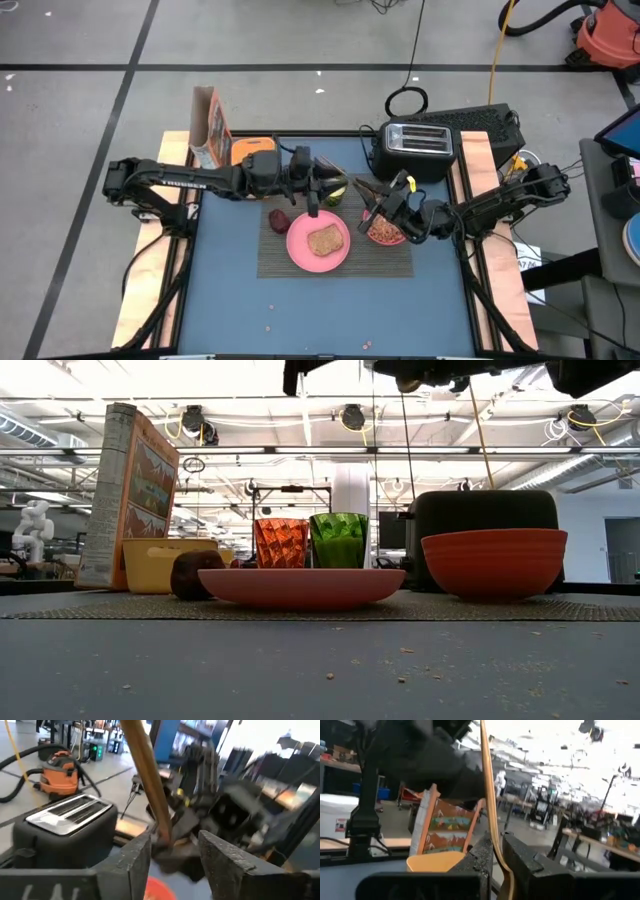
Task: Arrange a breakfast setting
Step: Put the gold spoon to the right of the pink bowl
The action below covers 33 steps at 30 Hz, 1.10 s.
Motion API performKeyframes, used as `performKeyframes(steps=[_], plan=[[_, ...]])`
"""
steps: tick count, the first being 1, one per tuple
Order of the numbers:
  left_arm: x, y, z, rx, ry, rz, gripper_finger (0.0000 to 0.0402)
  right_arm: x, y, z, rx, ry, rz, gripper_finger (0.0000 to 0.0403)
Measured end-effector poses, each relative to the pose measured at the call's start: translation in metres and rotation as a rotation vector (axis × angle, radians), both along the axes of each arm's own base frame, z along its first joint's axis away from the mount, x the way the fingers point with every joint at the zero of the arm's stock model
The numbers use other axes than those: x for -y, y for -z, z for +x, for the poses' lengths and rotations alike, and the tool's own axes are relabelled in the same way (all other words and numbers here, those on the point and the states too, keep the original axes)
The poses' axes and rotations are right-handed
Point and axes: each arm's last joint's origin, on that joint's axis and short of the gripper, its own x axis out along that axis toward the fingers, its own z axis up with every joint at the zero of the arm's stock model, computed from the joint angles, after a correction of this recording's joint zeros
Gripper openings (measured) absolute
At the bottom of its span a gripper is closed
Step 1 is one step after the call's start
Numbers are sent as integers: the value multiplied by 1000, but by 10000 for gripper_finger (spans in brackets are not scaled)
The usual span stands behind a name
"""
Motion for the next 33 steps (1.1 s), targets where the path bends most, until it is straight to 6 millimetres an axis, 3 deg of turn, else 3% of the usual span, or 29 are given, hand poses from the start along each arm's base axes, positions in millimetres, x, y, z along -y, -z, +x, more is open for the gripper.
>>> performKeyframes(steps=[13,19,26,30,33], plan=[[0,34,-7,-371,24,135,186,7,-8,-39,-147,-13,206,25],[0,45,-12,-494,37,127,186,9,-9,-65,-193,-215,433,24],[20,40,-10,-428,302,14,186,7,-2,-83,-311,-406,669,24],[41,32,-9,-344,522,-71,186,5,9,-88,-429,-437,795,24],[55,24,-8,-267,578,-91,186,3,18,-89,-520,-458,891,28]])
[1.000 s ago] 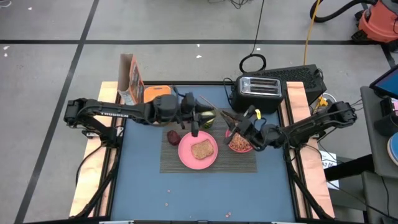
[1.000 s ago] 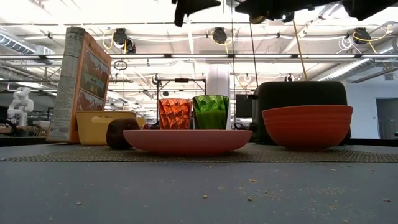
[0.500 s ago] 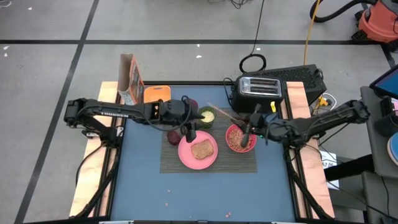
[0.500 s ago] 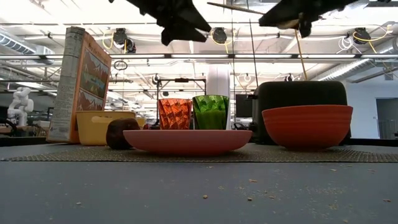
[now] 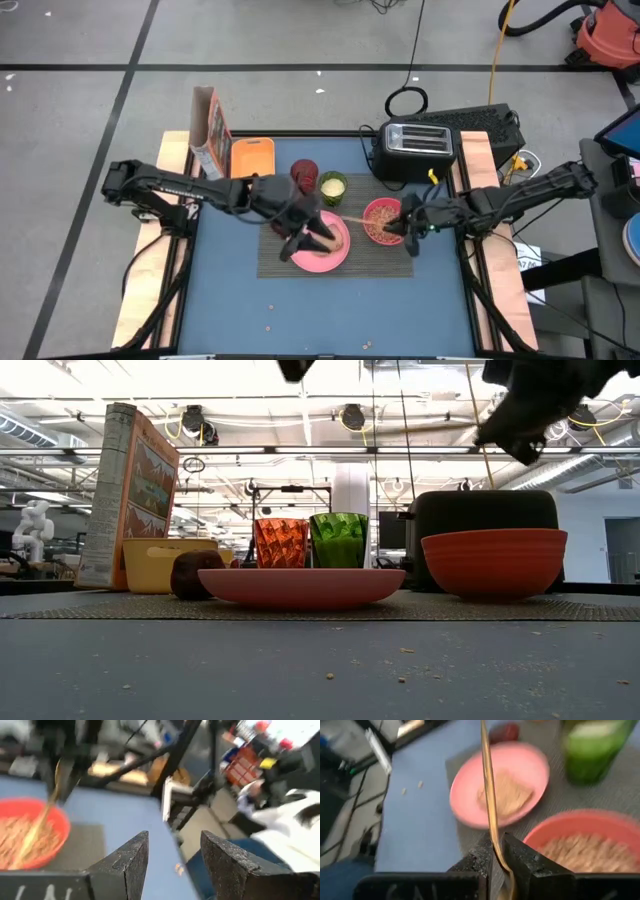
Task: Arrange a breakfast setting
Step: Put the gold spoon to the right of the pink bowl
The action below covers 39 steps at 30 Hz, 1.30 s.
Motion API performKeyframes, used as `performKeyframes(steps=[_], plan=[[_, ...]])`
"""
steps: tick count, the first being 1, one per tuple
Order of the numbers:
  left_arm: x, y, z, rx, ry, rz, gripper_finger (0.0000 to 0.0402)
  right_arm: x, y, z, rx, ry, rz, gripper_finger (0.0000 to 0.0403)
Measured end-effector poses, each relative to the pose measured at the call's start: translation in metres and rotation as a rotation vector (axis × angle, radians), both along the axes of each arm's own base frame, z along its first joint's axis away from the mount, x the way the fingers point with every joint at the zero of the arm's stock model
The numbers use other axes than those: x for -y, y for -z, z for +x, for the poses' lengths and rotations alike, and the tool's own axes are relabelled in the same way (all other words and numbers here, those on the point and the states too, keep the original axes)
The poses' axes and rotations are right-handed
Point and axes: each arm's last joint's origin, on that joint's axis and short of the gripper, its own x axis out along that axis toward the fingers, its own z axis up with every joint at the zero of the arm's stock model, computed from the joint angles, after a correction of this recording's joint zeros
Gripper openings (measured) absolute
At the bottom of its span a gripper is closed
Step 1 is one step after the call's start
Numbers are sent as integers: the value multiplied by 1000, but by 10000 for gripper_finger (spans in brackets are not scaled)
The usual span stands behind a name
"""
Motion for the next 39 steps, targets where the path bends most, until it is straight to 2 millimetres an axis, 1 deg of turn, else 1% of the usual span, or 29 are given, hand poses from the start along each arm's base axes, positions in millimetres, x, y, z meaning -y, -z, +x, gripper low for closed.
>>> performKeyframes(steps=[2,4,6,9,12,15,19,22,27,32,39], plan=[[6,-7,1,71,-21,-15,186,-2,5,1,-49,-29,50,31],[9,-13,3,133,-95,-12,186,-4,8,4,-72,-54,85,29],[9,-14,6,165,-184,7,186,-6,11,9,-84,-77,101,25],[7,-10,8,151,-284,52,186,-9,15,16,-92,-113,127,24],[6,0,15,124,-334,66,186,-12,17,23,-75,-137,146,27],[7,17,25,80,-333,75,186,-14,18,31,-49,-143,151,32],[11,40,35,-19,-334,56,186,-15,18,39,-6,-155,142,24],[13,55,40,-79,-303,55,186,-15,19,43,7,-175,150,24],[16,71,47,-138,-271,-3,186,-16,23,48,11,-174,148,33],[19,87,51,-215,-259,-30,186,-17,27,53,7,-176,145,24],[25,94,47,-300,-243,-32,186,-18,31,58,13,-186,133,32]])
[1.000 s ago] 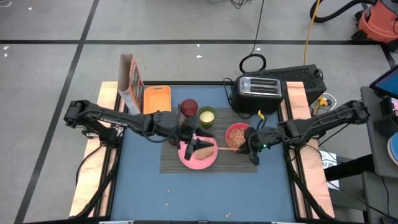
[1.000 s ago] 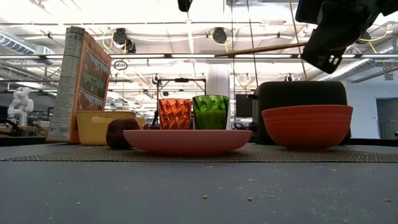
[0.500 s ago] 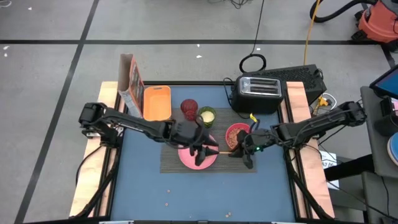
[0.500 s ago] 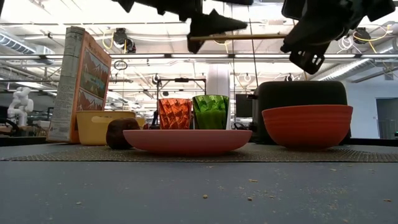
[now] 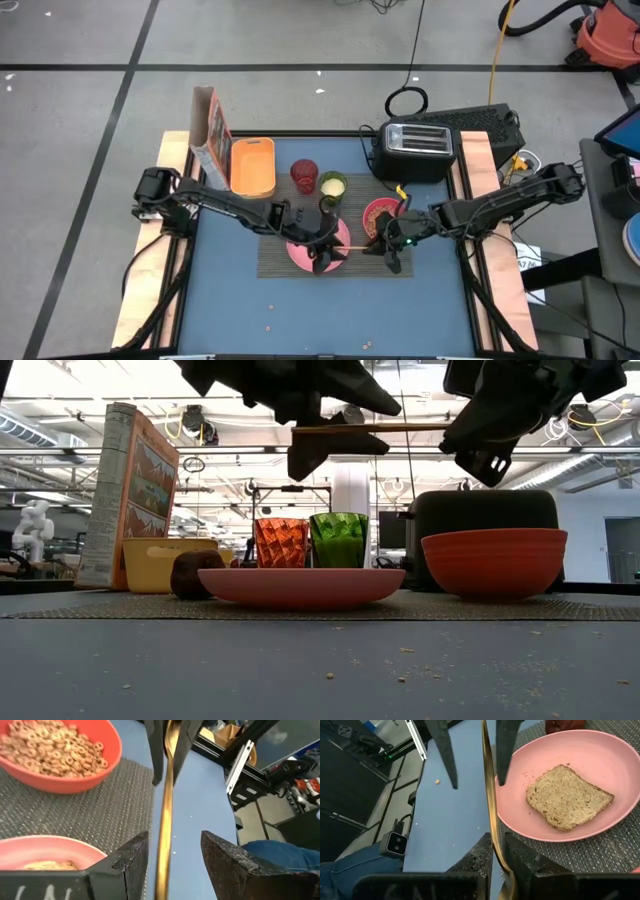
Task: Arrange a breakfast setting
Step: Put the gold spoon to the right of the pink bowl
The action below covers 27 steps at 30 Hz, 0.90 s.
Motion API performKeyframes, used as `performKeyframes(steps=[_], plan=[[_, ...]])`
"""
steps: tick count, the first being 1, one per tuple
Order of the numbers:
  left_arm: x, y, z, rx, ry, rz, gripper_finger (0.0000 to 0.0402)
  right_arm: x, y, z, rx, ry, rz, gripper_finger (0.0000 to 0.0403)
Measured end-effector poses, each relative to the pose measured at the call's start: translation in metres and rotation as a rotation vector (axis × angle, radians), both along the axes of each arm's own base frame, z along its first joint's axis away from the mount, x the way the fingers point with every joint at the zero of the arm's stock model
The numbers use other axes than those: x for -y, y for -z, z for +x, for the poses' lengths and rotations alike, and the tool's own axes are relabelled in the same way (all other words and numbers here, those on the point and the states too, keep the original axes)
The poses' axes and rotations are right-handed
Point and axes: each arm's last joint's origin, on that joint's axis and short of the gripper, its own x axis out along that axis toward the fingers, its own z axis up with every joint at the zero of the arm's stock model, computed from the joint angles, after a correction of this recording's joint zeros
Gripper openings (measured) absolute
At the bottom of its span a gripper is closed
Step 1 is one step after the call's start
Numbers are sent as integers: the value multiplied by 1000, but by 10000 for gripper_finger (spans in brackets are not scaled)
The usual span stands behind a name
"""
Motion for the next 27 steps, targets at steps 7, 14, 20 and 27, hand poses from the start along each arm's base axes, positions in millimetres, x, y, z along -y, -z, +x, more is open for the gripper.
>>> performKeyframes(steps=[7,14,20,27], plan=[[4,1,-2,-21,26,-11,147,0,0,0,6,-4,-6,24],[4,1,-2,-22,18,-14,57,0,-1,0,10,-7,-4,36],[3,1,-2,-26,11,-28,15,0,-1,1,13,-13,-5,23],[4,2,-2,-29,12,-32,15,0,-5,3,66,-6,-18,60]])
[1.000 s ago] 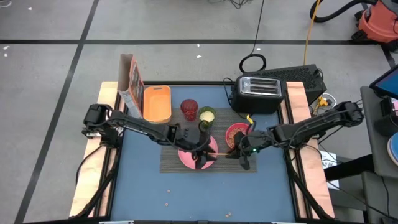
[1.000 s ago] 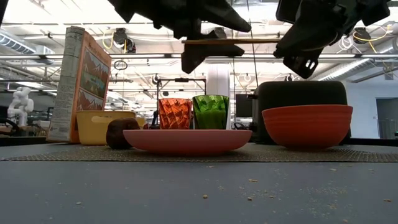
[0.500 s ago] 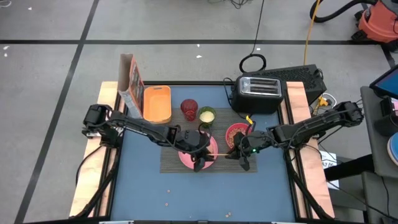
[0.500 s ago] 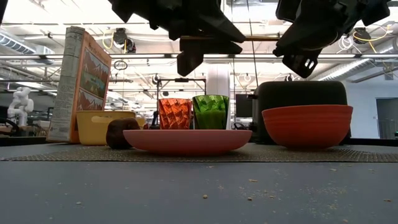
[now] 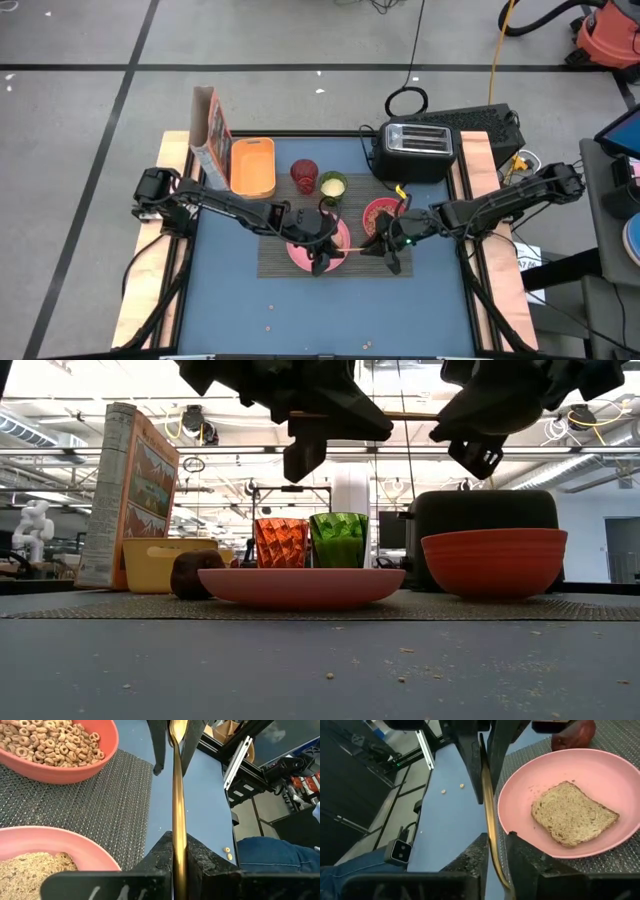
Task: Arrange a breakfast setting
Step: Put the gold spoon to the right of the pink bowl
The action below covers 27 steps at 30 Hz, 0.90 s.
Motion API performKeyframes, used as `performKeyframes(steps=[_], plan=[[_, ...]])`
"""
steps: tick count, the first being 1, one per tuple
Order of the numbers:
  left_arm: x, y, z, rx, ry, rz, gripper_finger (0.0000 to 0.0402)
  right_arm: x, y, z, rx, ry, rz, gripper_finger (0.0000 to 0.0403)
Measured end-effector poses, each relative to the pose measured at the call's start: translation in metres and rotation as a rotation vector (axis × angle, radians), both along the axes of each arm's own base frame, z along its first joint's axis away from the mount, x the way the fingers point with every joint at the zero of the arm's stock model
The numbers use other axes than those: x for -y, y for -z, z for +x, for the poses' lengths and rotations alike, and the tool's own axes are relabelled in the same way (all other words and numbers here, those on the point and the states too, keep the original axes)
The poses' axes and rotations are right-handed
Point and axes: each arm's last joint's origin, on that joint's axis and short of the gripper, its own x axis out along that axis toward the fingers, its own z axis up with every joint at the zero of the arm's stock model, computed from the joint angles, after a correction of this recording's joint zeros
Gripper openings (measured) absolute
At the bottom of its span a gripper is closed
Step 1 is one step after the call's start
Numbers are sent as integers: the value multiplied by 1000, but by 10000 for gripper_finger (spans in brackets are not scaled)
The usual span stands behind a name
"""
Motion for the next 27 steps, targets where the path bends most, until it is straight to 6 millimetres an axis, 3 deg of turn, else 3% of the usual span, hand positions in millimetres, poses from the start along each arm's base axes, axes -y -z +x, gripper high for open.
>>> performKeyframes(steps=[15,27], plan=[[0,0,0,-4,-3,-5,15,-1,-5,2,70,-25,-27,83],[0,0,0,-5,-2,-5,15,-1,-19,3,207,-45,-51,228]])
